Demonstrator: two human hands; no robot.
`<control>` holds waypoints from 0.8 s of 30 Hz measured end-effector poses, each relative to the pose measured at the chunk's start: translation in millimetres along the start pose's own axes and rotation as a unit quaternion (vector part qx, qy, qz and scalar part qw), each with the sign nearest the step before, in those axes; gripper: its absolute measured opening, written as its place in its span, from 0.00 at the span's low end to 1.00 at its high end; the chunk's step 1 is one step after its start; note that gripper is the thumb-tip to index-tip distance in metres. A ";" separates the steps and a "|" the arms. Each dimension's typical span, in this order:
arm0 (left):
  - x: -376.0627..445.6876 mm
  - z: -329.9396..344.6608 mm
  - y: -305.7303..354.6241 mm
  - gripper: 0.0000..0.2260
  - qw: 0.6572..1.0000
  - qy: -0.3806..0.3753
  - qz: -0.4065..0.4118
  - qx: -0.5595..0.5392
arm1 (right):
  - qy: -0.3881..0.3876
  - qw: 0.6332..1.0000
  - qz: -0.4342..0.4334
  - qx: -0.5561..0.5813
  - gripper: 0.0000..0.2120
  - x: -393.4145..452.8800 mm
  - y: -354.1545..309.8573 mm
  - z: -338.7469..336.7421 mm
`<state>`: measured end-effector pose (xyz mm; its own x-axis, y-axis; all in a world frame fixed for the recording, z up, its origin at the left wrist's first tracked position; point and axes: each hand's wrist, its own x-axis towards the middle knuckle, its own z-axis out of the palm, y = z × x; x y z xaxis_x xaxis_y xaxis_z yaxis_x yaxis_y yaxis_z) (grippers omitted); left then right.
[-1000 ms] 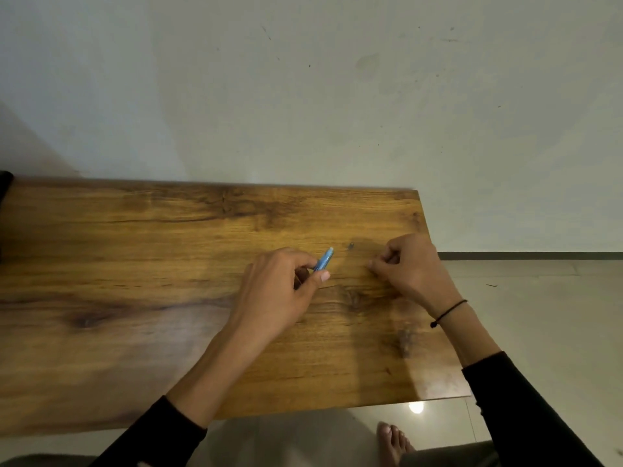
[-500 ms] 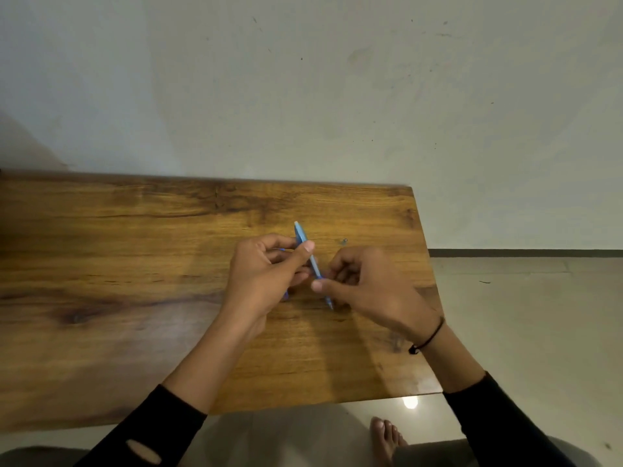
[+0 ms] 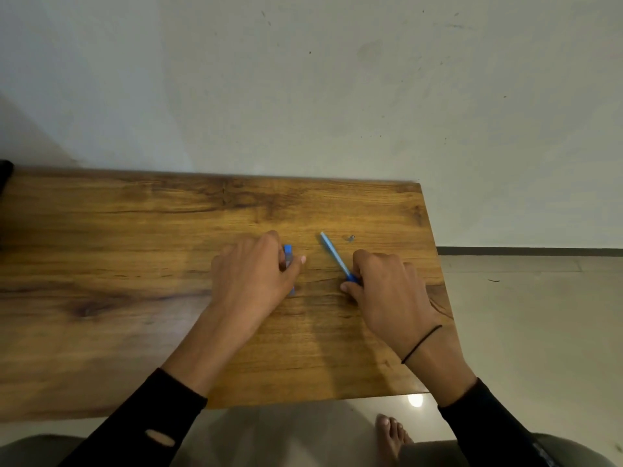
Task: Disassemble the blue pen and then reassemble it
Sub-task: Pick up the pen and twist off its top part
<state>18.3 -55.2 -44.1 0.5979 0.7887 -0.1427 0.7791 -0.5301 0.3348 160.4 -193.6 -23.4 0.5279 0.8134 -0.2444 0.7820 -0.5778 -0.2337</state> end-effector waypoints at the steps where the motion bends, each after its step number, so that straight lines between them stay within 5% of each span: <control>1: 0.6 0.4 -0.5 0.19 1.000 -0.001 0.000 0.012 | -0.001 1.000 0.001 -0.006 0.13 -0.7 -0.8 -1.0; 11: 2.4 -6.0 1.8 0.12 1.000 0.004 0.005 0.001 | 0.034 0.999 0.009 0.019 0.17 0.1 -0.2 -4.2; 17: 0.9 -15.5 -4.3 0.08 0.988 -0.006 0.022 -0.152 | 0.125 0.961 -0.020 0.246 0.02 9.4 2.0 -4.7; 24: -2.1 -19.1 -1.6 0.09 0.962 -0.065 0.090 -0.249 | 0.031 0.888 -0.041 0.457 0.06 15.1 -10.1 -6.6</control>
<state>12.2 -50.1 -26.5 0.7578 0.6362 -0.1447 0.4933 -0.4134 0.7654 162.6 -175.1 -18.5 0.5203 0.8415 -0.1454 0.2381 -0.3064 -0.9217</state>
